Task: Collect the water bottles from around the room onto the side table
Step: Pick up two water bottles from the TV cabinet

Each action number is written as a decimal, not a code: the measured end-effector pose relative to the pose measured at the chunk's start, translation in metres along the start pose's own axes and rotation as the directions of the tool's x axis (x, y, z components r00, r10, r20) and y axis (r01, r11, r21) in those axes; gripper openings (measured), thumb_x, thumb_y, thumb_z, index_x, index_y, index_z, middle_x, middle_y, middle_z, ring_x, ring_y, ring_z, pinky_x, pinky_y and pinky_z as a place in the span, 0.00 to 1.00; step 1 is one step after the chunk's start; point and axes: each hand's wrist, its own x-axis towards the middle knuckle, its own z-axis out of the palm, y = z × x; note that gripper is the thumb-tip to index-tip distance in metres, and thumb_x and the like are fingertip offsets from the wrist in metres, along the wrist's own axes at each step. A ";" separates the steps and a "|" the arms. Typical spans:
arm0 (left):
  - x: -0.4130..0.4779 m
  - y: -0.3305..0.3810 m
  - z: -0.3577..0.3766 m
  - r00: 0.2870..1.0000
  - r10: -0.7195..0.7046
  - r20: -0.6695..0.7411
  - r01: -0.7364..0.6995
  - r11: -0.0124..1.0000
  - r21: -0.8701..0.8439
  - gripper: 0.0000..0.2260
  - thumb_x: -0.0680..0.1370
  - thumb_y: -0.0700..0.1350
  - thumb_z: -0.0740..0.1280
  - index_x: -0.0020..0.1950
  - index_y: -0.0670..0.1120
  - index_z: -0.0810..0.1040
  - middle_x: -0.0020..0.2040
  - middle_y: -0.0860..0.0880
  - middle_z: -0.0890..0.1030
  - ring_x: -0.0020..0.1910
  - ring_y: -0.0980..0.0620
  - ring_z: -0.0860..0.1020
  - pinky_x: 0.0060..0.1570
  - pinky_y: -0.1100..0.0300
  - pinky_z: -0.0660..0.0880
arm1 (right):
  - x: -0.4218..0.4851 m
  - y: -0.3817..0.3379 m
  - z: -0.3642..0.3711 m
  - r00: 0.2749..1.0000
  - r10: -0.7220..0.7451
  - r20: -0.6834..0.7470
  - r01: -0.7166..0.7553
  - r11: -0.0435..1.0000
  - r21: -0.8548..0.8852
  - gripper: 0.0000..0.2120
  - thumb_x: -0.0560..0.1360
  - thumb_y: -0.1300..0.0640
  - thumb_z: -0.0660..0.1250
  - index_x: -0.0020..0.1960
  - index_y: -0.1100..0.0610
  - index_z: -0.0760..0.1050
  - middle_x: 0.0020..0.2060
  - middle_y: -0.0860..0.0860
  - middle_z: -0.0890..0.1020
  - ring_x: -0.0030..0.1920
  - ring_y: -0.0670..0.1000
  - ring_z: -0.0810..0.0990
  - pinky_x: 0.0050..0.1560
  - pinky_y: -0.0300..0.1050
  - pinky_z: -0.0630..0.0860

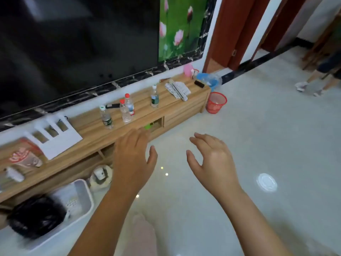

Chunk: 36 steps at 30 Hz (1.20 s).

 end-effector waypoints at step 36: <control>0.303 -0.381 0.154 0.817 -0.563 0.128 0.570 0.821 -0.027 0.19 0.74 0.45 0.64 0.64 0.45 0.73 0.63 0.47 0.76 0.62 0.46 0.72 0.61 0.58 0.63 | 0.457 -0.069 0.391 0.917 -0.231 0.324 0.121 0.938 0.326 0.19 0.69 0.51 0.59 0.51 0.59 0.79 0.44 0.55 0.83 0.43 0.56 0.81 0.45 0.49 0.77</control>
